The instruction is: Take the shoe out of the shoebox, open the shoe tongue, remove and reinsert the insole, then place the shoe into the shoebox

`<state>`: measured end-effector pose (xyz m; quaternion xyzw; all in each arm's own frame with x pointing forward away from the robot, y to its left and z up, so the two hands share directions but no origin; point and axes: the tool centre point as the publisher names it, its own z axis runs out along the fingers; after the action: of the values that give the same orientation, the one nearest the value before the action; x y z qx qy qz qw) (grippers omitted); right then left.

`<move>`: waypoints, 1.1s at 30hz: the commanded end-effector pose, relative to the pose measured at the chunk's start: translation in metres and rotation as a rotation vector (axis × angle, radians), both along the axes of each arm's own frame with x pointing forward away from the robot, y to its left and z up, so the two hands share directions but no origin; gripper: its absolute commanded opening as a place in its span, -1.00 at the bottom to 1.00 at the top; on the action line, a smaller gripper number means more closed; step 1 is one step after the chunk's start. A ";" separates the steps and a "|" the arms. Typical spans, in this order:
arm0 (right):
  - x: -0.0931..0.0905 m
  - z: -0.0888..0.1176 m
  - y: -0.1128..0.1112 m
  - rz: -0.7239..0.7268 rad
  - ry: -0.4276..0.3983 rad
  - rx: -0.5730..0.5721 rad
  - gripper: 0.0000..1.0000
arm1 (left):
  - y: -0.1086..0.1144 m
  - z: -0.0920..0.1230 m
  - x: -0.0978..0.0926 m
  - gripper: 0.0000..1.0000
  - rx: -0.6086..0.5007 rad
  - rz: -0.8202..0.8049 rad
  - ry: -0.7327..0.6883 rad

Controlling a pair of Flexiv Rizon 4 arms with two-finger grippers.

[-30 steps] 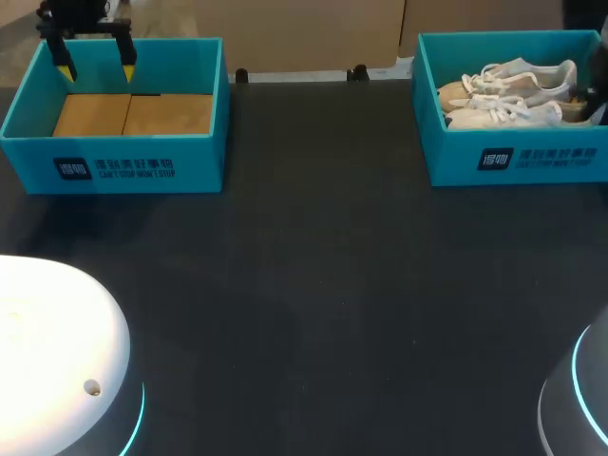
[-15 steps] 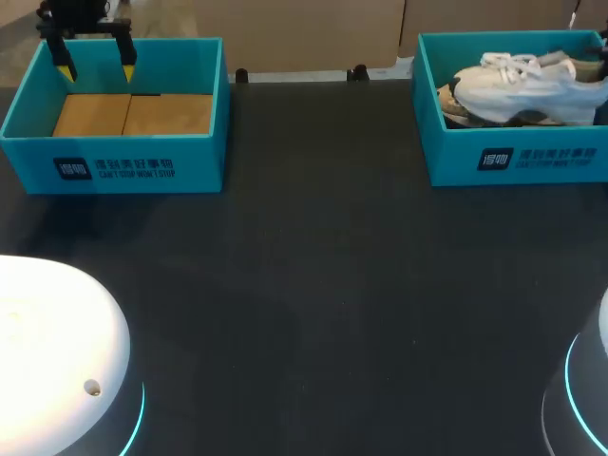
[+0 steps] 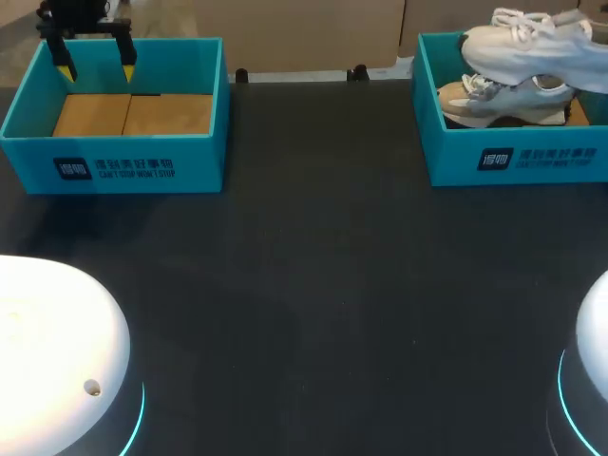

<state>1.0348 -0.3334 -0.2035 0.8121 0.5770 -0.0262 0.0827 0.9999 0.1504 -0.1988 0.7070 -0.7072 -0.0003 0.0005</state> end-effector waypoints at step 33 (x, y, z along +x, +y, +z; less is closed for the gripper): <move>-0.202 0.053 0.197 -0.057 -0.014 -0.047 -1.00 | 0.000 0.000 0.000 1.00 0.000 0.000 0.000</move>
<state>0.8385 -0.1346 -0.1517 0.8281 0.5507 -0.0523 0.0905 0.9999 0.1502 -0.1987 0.7069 -0.7073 -0.0004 0.0004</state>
